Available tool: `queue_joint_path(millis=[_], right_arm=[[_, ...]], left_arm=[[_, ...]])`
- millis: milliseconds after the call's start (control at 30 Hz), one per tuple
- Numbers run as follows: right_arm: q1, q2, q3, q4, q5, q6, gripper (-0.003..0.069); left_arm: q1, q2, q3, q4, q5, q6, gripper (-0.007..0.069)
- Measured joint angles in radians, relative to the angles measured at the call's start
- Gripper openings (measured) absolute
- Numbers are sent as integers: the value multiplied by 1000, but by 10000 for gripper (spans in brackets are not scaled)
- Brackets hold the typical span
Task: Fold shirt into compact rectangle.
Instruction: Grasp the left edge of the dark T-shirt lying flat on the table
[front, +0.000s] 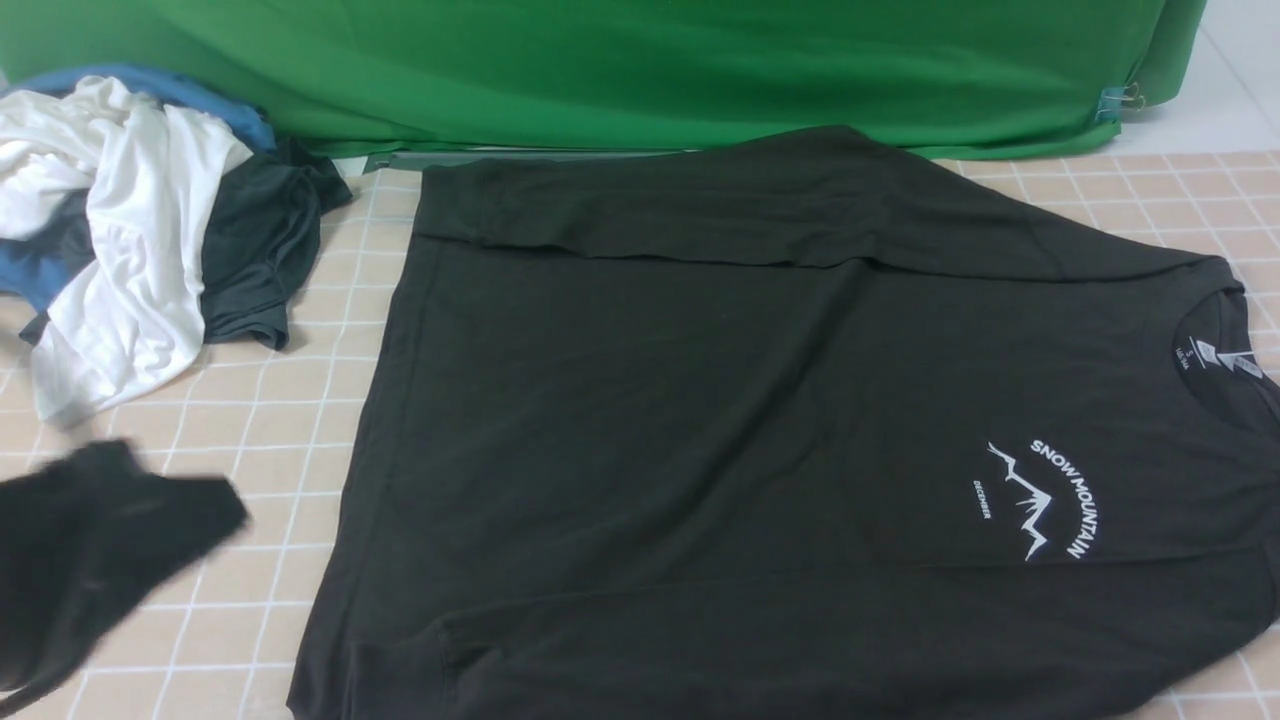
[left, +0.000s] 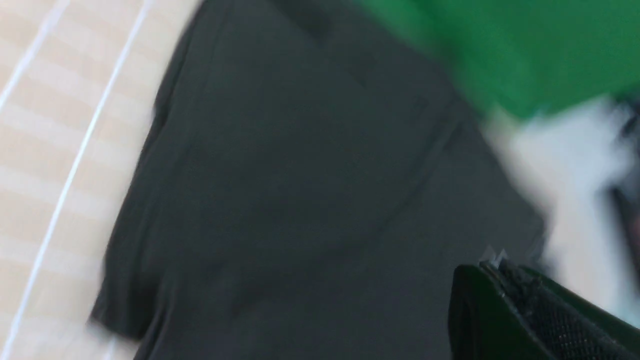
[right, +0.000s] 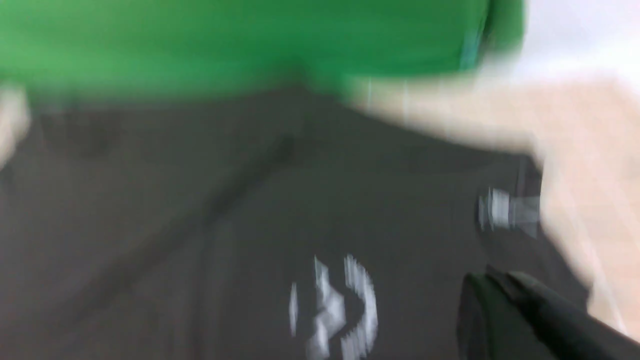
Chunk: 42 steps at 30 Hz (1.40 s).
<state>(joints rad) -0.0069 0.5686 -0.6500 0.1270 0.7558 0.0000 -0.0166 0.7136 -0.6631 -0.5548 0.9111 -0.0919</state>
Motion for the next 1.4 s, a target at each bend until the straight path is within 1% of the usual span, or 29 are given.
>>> queue_joint_path(millis=[33, 100, 133, 200, 233, 300, 367, 400, 433, 500, 533, 600, 633, 733, 767, 800, 933, 1000, 1067, 1133, 1233, 1400], right_arm=[[0, 24, -13, 0, 29, -25, 31], [0, 85, -35, 0, 87, -59, 31], [0, 114, -39, 0, 107, -76, 31], [0, 146, -41, 0, 122, -94, 31], [0, 158, -41, 0, 127, -104, 31], [0, 177, -41, 1, 129, -117, 31], [0, 185, -41, 1, 128, -123, 31], [0, 186, -42, 1, 128, -124, 31], [0, 189, -42, 1, 127, -124, 31], [0, 195, -42, 1, 116, -124, 31], [0, 196, -42, 1, 114, -124, 31], [0, 196, -42, 3, 112, -124, 31], [0, 196, -42, 8, 110, -124, 31], [0, 196, -42, 18, 108, -127, 31], [0, 196, -42, 18, 108, -127, 31], [0, 196, -42, 20, 107, -127, 31], [0, 196, -42, 20, 105, -132, 31], [0, 196, -42, 20, 101, -132, 31], [0, 196, -42, 20, 98, -134, 31], [0, 196, -42, 20, 96, -136, 31], [0, 196, -42, 21, 93, -143, 32], [0, 196, -42, 21, 92, -143, 35]], left_arm=[[0, 65, -28, -1, 49, 32, 16], [0, 196, -69, -22, 162, 136, 16], [0, 268, -78, -47, 189, 184, 16], [-13, 345, -82, -66, 206, 239, 16], [-32, 390, -83, -68, 204, 248, 16], [-92, 450, -83, -26, 179, 232, 16], [-169, 495, -83, 51, 138, 195, 16], [-177, 504, -83, 71, 132, 191, 17], [-207, 522, -83, 113, 103, 167, 18], [-294, 580, -83, 260, 15, 102, 36], [-312, 594, -83, 313, -14, 76, 47], [-337, 623, -83, 390, -46, 32, 83], [-344, 646, -83, 434, -58, 3, 109], [-351, 707, -83, 507, -91, -34, 202], [-351, 715, -83, 510, -93, -35, 216], [-351, 743, -83, 525, -122, -38, 272], [-351, 803, -83, 523, -190, -38, 391], [-351, 821, -83, 521, -215, -38, 429], [-351, 833, -83, 515, -222, -34, 449], [-352, 842, -83, 501, -223, -25, 453], [-352, 851, -83, 469, -224, -4, 439], [-352, 852, -83, 437, -251, 8, 343]])
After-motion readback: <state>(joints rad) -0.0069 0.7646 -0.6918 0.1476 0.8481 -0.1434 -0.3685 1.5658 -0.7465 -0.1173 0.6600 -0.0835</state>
